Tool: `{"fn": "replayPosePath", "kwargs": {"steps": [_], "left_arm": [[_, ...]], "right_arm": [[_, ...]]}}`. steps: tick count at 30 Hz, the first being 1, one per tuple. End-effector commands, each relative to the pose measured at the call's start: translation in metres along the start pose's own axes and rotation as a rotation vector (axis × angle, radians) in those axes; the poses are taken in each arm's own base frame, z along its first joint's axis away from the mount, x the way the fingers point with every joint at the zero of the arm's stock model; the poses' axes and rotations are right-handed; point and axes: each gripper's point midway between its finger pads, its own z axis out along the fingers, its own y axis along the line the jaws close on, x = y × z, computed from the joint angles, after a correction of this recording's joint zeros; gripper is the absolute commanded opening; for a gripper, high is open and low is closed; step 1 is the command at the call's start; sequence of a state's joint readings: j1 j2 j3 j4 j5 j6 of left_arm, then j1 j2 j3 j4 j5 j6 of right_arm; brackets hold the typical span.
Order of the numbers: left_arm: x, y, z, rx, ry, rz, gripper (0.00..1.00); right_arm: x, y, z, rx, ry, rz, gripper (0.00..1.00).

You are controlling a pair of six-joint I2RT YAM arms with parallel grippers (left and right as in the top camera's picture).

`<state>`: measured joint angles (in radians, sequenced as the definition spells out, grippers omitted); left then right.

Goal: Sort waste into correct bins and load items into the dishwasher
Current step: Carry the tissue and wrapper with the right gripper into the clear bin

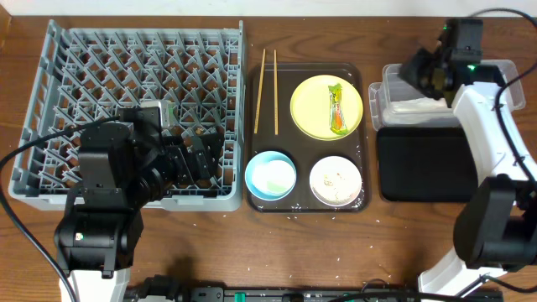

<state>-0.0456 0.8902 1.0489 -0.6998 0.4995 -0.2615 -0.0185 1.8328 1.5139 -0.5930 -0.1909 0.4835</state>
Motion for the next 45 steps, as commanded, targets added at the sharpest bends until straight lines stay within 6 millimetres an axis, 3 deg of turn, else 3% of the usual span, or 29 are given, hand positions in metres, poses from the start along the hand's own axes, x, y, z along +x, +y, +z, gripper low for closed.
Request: {"fn": "replayPosePath", "kwargs": {"steps": [1, 3, 4, 9, 10, 13, 14, 17, 18, 19, 21, 23, 24, 25, 26, 29, 32, 34, 36, 38, 42, 45], "left_arm": [[-0.006, -0.006, -0.005, 0.018, -0.016, 0.020, 0.95], [-0.006, -0.006, -0.005, 0.018, -0.016, 0.020, 0.95], [-0.006, -0.006, -0.005, 0.018, -0.015, 0.019, 0.95], [0.010, -0.001, -0.005, -0.002, 0.045, -0.012, 0.95], [0.010, 0.000, -0.005, -0.003, 0.047, -0.013, 0.95], [0.012, 0.000, -0.005, -0.004, 0.052, -0.015, 0.95], [0.012, 0.000, -0.005, -0.004, 0.052, -0.016, 0.95], [0.012, 0.000, -0.005, -0.004, 0.052, -0.016, 0.95], [0.012, 0.000, -0.005, -0.004, 0.052, -0.015, 0.95], [0.012, 0.000, -0.005, -0.004, 0.052, -0.015, 0.95], [0.012, 0.000, -0.005, -0.004, 0.052, -0.016, 0.95], [0.012, 0.000, -0.005, -0.004, 0.052, -0.016, 0.95], [0.012, 0.000, -0.005, -0.004, 0.054, -0.017, 0.95], [0.013, 0.000, -0.005, -0.005, 0.057, -0.019, 0.95], [0.013, 0.000, -0.005, -0.005, 0.057, -0.022, 0.95], [0.013, 0.000, -0.005, -0.005, 0.056, -0.021, 0.95], [0.013, 0.000, -0.005, -0.006, 0.056, -0.021, 0.95], [0.013, 0.000, -0.005, -0.006, 0.057, -0.021, 0.95], [0.013, 0.000, -0.005, -0.006, 0.058, -0.022, 0.95], [0.015, 0.001, -0.005, -0.009, 0.066, -0.026, 0.95], [0.016, 0.002, -0.005, -0.014, 0.067, -0.027, 0.95], [0.013, 0.002, -0.005, -0.015, 0.058, -0.023, 0.95]], "right_arm": [[0.054, 0.082, -0.003, -0.117, 0.070, -0.415, 0.46], [0.068, 0.078, 0.020, 0.033, 0.056, -0.479, 0.47], [0.073, 0.071, 0.040, 0.141, 0.031, -0.517, 0.53], [0.102, 0.052, 0.112, 0.255, 0.046, -0.542, 0.51], [0.107, 0.045, 0.120, 0.268, 0.061, -0.511, 0.48], [0.119, 0.029, 0.131, 0.266, 0.127, -0.434, 0.20], [0.122, 0.031, 0.129, 0.226, 0.161, -0.417, 0.03], [0.112, 0.050, 0.101, 0.103, 0.186, -0.375, 0.01], [0.100, 0.061, 0.084, 0.048, 0.169, -0.358, 0.01], [0.078, 0.073, 0.054, -0.028, 0.122, -0.333, 0.01], [0.041, 0.070, 0.014, -0.052, 0.029, -0.234, 0.01], [0.006, 0.045, -0.019, -0.012, -0.061, -0.069, 0.01], [-0.010, 0.020, -0.033, 0.047, -0.107, 0.058, 0.01], [-0.016, 0.005, -0.039, 0.089, -0.129, 0.128, 0.01], [-0.024, -0.041, -0.046, 0.214, -0.166, 0.312, 0.01], [-0.018, -0.087, -0.035, 0.325, -0.157, 0.473, 0.01], [-0.014, -0.109, -0.010, 0.365, -0.128, 0.494, 0.01], [-0.009, -0.117, 0.001, 0.380, -0.095, 0.465, 0.35], [-0.011, -0.108, -0.004, 0.337, -0.074, 0.402, 0.41], [-0.015, -0.086, -0.016, 0.247, -0.059, 0.329, 0.43], [-0.010, 0.003, -0.066, -0.067, -0.033, -0.025, 0.44], [0.031, 0.057, -0.090, -0.235, 0.058, -0.286, 0.46]]}}
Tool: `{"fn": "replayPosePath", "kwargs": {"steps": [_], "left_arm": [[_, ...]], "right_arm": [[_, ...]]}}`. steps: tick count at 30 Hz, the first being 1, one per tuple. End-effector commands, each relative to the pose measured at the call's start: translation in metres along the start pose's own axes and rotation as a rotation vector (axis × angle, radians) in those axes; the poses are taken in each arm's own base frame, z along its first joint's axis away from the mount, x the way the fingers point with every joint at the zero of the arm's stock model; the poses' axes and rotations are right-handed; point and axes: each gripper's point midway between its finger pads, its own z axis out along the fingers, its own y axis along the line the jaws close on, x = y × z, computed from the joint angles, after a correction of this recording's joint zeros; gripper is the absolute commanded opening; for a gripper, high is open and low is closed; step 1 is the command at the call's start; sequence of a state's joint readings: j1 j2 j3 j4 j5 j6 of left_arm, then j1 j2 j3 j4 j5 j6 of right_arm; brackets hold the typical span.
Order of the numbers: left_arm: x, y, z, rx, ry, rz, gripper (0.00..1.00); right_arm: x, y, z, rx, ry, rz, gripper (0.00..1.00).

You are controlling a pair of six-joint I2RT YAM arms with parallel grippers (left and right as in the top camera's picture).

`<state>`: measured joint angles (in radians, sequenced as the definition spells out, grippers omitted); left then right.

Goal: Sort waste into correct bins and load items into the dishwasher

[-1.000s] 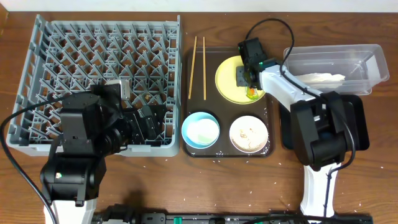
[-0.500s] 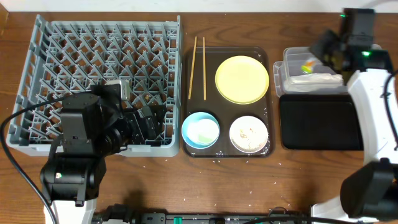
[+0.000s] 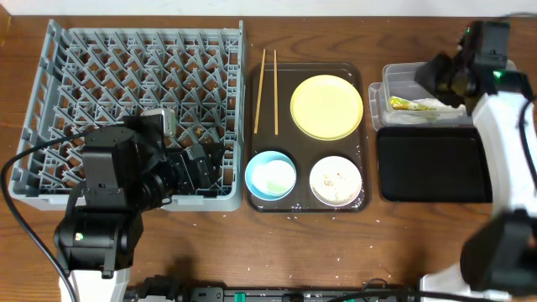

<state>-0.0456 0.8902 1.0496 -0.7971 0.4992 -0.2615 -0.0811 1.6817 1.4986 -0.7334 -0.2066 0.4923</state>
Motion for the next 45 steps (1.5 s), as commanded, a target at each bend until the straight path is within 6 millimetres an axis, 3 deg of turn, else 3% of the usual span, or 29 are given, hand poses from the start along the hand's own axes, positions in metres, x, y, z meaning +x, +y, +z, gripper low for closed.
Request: {"fn": "replayPosePath", "kwargs": {"steps": [1, 2, 4, 11, 14, 17, 19, 20, 22, 27, 29, 32, 34, 36, 38, 42, 45], "left_arm": [[-0.008, -0.005, -0.005, 0.015, -0.029, 0.021, 0.95], [-0.009, -0.006, -0.005, 0.016, -0.032, 0.022, 0.95], [-0.009, -0.006, -0.005, 0.016, -0.032, 0.022, 0.95], [-0.009, -0.006, -0.005, 0.016, -0.031, 0.022, 0.95], [-0.009, -0.006, -0.005, 0.016, -0.031, 0.022, 0.95], [-0.008, -0.005, -0.005, 0.015, -0.028, 0.021, 0.95], [-0.008, -0.005, -0.005, 0.016, -0.028, 0.021, 0.95], [-0.008, -0.005, -0.005, 0.016, -0.028, 0.021, 0.95], [-0.008, -0.005, -0.005, 0.015, -0.028, 0.020, 0.95], [-0.009, -0.007, -0.005, 0.027, -0.032, -0.039, 0.95], [-0.012, -0.010, -0.005, 0.040, -0.039, -0.038, 0.95], [-0.016, -0.031, -0.007, 0.154, -0.043, -0.011, 0.95], [-0.026, -0.060, -0.011, 0.320, -0.050, -0.012, 0.95], [-0.031, -0.074, -0.013, 0.406, -0.039, -0.029, 0.95], [-0.033, -0.089, -0.013, 0.507, -0.001, -0.053, 0.94], [-0.028, -0.124, -0.014, 0.725, 0.114, -0.024, 0.91], [-0.019, -0.132, -0.007, 0.756, 0.169, -0.019, 0.91]], "right_arm": [[0.066, 0.085, -0.036, -0.296, 0.150, -0.432, 0.46], [0.111, 0.101, -0.036, -0.320, 0.266, -0.549, 0.47], [0.168, 0.111, -0.030, -0.324, 0.403, -0.682, 0.51], [0.286, 0.103, 0.015, -0.255, 0.618, -0.859, 0.44], [0.306, 0.107, 0.027, -0.266, 0.633, -0.888, 0.39], [0.316, 0.098, 0.039, -0.211, 0.633, -0.885, 0.34], [0.324, 0.089, 0.046, -0.188, 0.644, -0.869, 0.09], [0.322, 0.088, 0.046, -0.179, 0.643, -0.867, 0.01], [0.312, 0.093, 0.039, -0.189, 0.626, -0.855, 0.01], [0.269, 0.125, -0.013, -0.331, 0.539, -0.836, 0.01], [0.235, 0.137, -0.040, -0.410, 0.433, -0.799, 0.01], [0.210, 0.150, -0.065, -0.566, 0.365, -0.765, 0.01], [0.204, 0.175, -0.095, -0.848, 0.344, -0.797, 0.01], [0.204, 0.196, -0.131, -1.143, 0.331, -0.833, 0.01], [0.202, 0.207, -0.152, -1.294, 0.315, -0.850, 0.01], [0.207, 0.221, -0.179, -1.463, 0.301, -0.896, 0.01], [0.206, 0.228, -0.185, -1.495, 0.281, -0.918, 0.01]]}}
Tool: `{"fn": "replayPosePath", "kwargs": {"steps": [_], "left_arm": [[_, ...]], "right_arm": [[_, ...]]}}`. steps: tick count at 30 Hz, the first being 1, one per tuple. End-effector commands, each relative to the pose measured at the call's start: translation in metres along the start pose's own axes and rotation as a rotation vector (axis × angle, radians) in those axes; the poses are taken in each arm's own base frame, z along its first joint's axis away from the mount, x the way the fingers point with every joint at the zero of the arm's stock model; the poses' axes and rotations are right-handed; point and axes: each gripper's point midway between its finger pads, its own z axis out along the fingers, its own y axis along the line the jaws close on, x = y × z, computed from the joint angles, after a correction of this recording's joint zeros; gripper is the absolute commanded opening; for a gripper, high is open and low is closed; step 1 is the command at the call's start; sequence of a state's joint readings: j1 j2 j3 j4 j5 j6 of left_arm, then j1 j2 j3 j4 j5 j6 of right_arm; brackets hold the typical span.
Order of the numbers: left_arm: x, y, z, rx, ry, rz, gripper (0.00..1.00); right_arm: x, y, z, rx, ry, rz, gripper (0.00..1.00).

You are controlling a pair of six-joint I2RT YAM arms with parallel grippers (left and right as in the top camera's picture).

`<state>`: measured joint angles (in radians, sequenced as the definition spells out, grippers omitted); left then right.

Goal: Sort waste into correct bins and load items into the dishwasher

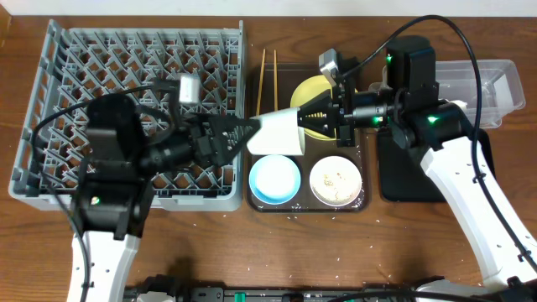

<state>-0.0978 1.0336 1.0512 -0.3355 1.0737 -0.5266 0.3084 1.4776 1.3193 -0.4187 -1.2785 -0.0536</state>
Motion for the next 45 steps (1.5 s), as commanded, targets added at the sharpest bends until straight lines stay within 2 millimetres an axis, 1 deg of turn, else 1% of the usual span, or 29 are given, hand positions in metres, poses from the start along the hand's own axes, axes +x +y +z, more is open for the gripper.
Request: {"fn": "replayPosePath", "kwargs": {"steps": [1, 3, 4, 5, 6, 8, 9, 10, 11, 16, 21, 22, 23, 24, 26, 27, 28, 30, 32, 34, 36, 37, 38, 39, 41, 42, 43, 44, 45], "left_arm": [[0.014, -0.023, 0.010, 0.121, 0.101, -0.018, 0.90], [0.017, -0.033, 0.015, 0.163, 0.123, 0.009, 0.84], [0.019, -0.040, 0.016, 0.189, 0.137, 0.019, 0.83], [0.021, -0.048, 0.017, 0.220, 0.148, 0.036, 0.79], [0.022, -0.056, 0.018, 0.250, 0.158, 0.047, 0.76], [0.023, -0.058, 0.017, 0.260, 0.165, 0.044, 0.72], [0.024, -0.060, 0.017, 0.270, 0.173, 0.044, 0.75], [0.025, -0.061, 0.016, 0.278, 0.180, 0.043, 0.87], [0.027, -0.063, 0.015, 0.288, 0.189, 0.043, 0.92], [0.026, -0.063, 0.015, 0.290, 0.188, 0.046, 0.92], [0.020, -0.069, 0.015, 0.309, 0.160, 0.108, 0.83], [0.018, -0.071, 0.014, 0.314, 0.152, 0.125, 0.80], [0.014, -0.070, 0.014, 0.309, 0.134, 0.142, 0.74], [0.012, -0.069, 0.015, 0.300, 0.123, 0.146, 0.71], [0.006, -0.063, 0.015, 0.272, 0.095, 0.143, 0.67], [-0.001, -0.054, 0.013, 0.235, 0.062, 0.159, 0.64], [-0.006, -0.043, 0.012, 0.186, 0.036, 0.143, 0.64], [-0.015, -0.011, 0.006, 0.051, -0.021, 0.096, 0.64], [-0.019, 0.010, -0.001, -0.038, -0.053, 0.065, 0.64], [-0.022, 0.045, -0.017, -0.203, -0.103, 0.006, 0.64], [-0.020, 0.087, -0.046, -0.436, -0.169, -0.070, 0.64], [-0.015, 0.112, -0.069, -0.595, -0.207, -0.136, 0.64], [-0.008, 0.129, -0.088, -0.716, -0.232, -0.187, 0.64], [0.002, 0.147, -0.113, -0.856, -0.255, -0.252, 0.64], [0.020, 0.170, -0.151, -1.061, -0.283, -0.354, 0.64], [0.026, 0.177, -0.163, -1.123, -0.288, -0.379, 0.64], [0.034, 0.186, -0.181, -1.223, -0.299, -0.426, 0.64], [0.041, 0.196, -0.195, -1.303, -0.303, -0.472, 0.63], [0.043, 0.201, -0.199, -1.329, -0.297, -0.487, 0.63]], "right_arm": [[-0.006, 0.025, 0.005, -0.133, -0.005, -0.020, 0.01], [-0.009, 0.024, 0.008, -0.121, -0.008, -0.041, 0.01], [-0.010, 0.020, 0.011, -0.096, -0.009, -0.040, 0.01], [-0.012, 0.016, 0.014, -0.066, -0.011, -0.042, 0.01], [-0.014, 0.017, 0.016, -0.067, -0.014, -0.058, 0.01], [-0.017, 0.018, 0.017, -0.069, -0.020, -0.071, 0.01], [-0.019, 0.015, 0.017, -0.053, -0.025, -0.053, 0.01], [-0.021, 0.012, 0.016, -0.035, -0.032, -0.038, 0.01], [-0.023, 0.012, 0.016, -0.036, -0.037, -0.043, 0.01], [-0.028, 0.013, 0.016, -0.038, -0.050, -0.055, 0.01], [-0.029, 0.008, 0.010, -0.023, -0.056, -0.019, 0.01], [-0.029, 0.008, 0.010, -0.023, -0.056, -0.018, 0.01], [-0.029, 0.009, 0.011, -0.024, -0.055, -0.014, 0.02], [-0.029, 0.009, 0.011, -0.025, -0.055, -0.014, 0.06], [-0.029, 0.009, 0.011, -0.024, -0.055, -0.015, 0.34], [-0.030, 0.005, 0.008, -0.007, -0.061, -0.013, 0.51], [-0.031, 0.000, 0.005, 0.015, -0.068, 0.000, 0.54], [-0.034, -0.015, -0.010, 0.078, -0.091, 0.044, 0.55], [-0.031, -0.026, -0.019, 0.127, -0.098, 0.089, 0.55], [-0.021, -0.043, -0.028, 0.208, -0.090, 0.177, 0.55], [-0.002, -0.061, -0.032, 0.319, -0.056, 0.264, 0.55], [0.014, -0.076, -0.038, 0.427, -0.025, 0.341, 0.54], [0.029, -0.086, -0.044, 0.512, 0.006, 0.400, 0.53], [0.044, -0.095, -0.051, 0.597, 0.042, 0.451, 0.52], [0.068, -0.104, -0.062, 0.721, 0.110, 0.511, 0.52], [0.075, -0.105, -0.064, 0.750, 0.137, 0.512, 0.52], [0.082, -0.105, -0.064, 0.780, 0.170, 0.510, 0.52], [0.084, -0.105, -0.062, 0.789, 0.181, 0.508, 0.52], [0.084, -0.105, -0.061, 0.791, 0.188, 0.500, 0.52]]}}
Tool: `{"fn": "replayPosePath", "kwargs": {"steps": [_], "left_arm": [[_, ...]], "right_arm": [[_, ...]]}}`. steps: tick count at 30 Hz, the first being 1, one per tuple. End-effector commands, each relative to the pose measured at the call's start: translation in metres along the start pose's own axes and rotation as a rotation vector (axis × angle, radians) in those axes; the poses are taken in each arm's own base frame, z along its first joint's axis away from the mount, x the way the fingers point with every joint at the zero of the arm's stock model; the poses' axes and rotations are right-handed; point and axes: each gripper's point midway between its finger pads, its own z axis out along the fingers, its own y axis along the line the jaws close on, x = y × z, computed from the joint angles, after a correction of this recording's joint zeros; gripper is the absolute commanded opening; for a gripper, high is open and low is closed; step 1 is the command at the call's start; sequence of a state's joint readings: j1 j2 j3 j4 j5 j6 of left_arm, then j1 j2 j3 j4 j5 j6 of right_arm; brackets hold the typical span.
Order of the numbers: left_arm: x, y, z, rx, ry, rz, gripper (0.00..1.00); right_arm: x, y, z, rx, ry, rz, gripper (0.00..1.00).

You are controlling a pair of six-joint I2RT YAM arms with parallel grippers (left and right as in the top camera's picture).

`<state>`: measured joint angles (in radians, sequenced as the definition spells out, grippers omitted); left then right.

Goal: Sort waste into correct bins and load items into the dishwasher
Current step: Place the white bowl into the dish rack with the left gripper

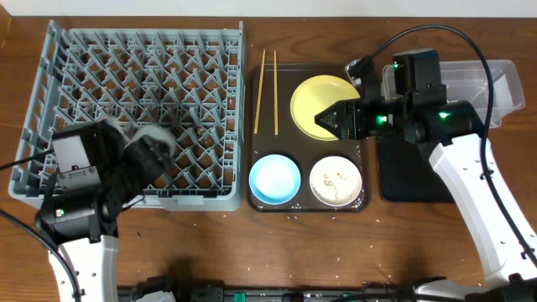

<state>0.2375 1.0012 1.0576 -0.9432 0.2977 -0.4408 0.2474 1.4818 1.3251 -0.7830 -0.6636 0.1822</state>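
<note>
The dark tray (362, 71) holds a bare yellow plate (312, 94), an empty blue bowl (274, 179), a white bowl (336, 181) with crumbs and two chopsticks (267, 80). My right gripper (329, 118) reaches in from the right and lies over the plate's right rim; its fingers read as one dark wedge, so their spacing cannot be told. The left arm (126, 168) is blurred over the front-left corner of the grey dish rack (143, 50), with its fingers hidden. No napkin or wrapper shows.
A clear plastic bin (470, 80) stands at the back right, partly under my right arm. A black bin (419, 172) sits in front of it. Cables trail from both arms. Bare wooden table runs along the front edge.
My left arm has gone from over the tray's left side, where a white napkin hung at its fingers, to the rack's front-left corner. The napkin is out of sight. The right gripper shifted slightly right over the plate.
At first a wrapper lay on the yellow plate, a napkin filled the blue bowl and my right gripper was over the clear bin. Then the wrapper lay in that bin. Later the napkin hung above the tray between both grippers. Now plate and blue bowl are bare.
</note>
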Motion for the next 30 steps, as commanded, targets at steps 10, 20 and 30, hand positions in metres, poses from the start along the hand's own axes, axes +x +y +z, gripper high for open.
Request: {"fn": "replayPosePath", "kwargs": {"steps": [10, 20, 30], "left_arm": [[-0.006, 0.091, 0.082, -0.444, 0.173, -0.108, 0.64], [-0.013, 0.061, 0.071, -0.305, 0.153, -0.115, 1.00], [0.023, -0.050, 0.022, 0.256, 0.195, 0.259, 0.97]], "right_arm": [[0.010, -0.003, 0.012, 0.125, 0.030, -0.079, 0.52], [0.012, -0.004, 0.012, 0.128, 0.038, -0.075, 0.52], [0.068, -0.046, 0.038, 0.412, 0.236, -0.022, 0.47]]}}
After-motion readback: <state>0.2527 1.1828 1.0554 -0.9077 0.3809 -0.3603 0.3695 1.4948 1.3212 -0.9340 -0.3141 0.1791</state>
